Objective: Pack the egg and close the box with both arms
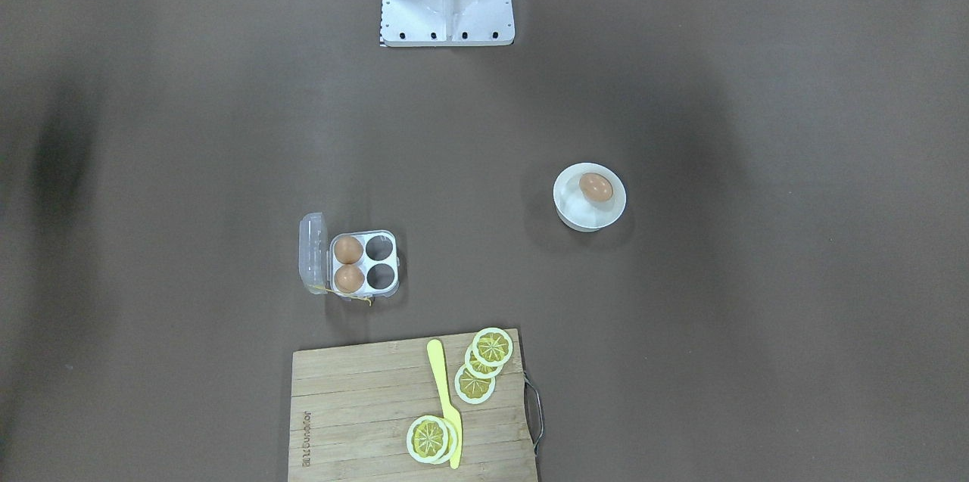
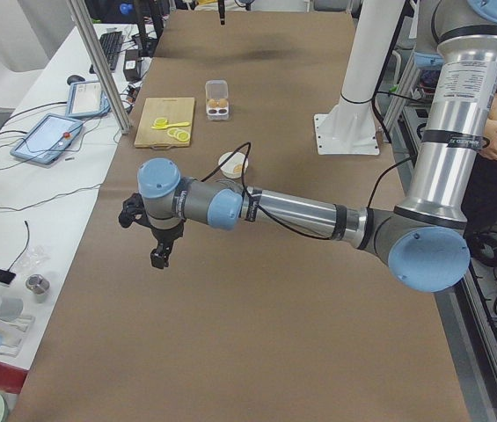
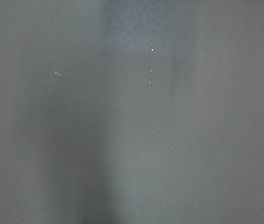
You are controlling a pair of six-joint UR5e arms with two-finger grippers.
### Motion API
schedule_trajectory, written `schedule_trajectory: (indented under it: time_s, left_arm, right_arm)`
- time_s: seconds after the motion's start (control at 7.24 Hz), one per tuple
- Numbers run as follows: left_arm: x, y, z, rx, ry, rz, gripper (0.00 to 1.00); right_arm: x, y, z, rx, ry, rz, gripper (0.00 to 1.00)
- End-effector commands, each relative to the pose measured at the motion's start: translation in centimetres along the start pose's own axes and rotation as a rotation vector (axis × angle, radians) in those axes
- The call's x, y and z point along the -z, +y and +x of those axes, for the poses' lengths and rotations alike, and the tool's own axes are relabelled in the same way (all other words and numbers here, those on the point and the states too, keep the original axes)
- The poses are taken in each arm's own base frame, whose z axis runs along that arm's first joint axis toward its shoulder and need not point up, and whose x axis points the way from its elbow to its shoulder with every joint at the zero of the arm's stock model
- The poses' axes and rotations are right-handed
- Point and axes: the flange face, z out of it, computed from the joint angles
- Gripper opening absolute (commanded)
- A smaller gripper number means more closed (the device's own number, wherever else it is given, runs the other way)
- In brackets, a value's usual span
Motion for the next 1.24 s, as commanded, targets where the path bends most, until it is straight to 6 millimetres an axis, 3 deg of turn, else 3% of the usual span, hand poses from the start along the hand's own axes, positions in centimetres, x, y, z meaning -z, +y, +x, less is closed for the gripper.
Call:
schedule_trajectory:
  time_s: [0.0,0.41,0.83,1.11]
  left_arm:
    - [-3.8,-3.8,12.0,-0.068,0.025,-0.032,0.99]
    - [-4.9,-4.9,22.5,-0.147,0.08,-0.029,0.97]
    - [-8.2,-3.9,35.4,-0.06,0.098,-0.052,0.97]
    - [-9.5,-2.0,40.0,-0.025,0.125,-0.085,0.95]
  right_arm:
    - [-0.2,0.1,0.2,-0.001,0.001,-0.004,1.0]
    - [-0.7,0.3,0.5,-0.007,0.001,-0.015,1.0]
    - [-0.7,0.3,0.5,-0.007,0.002,-0.015,1.0]
    - [-0.8,0.3,0.6,-0.009,0.001,-0.016,1.0]
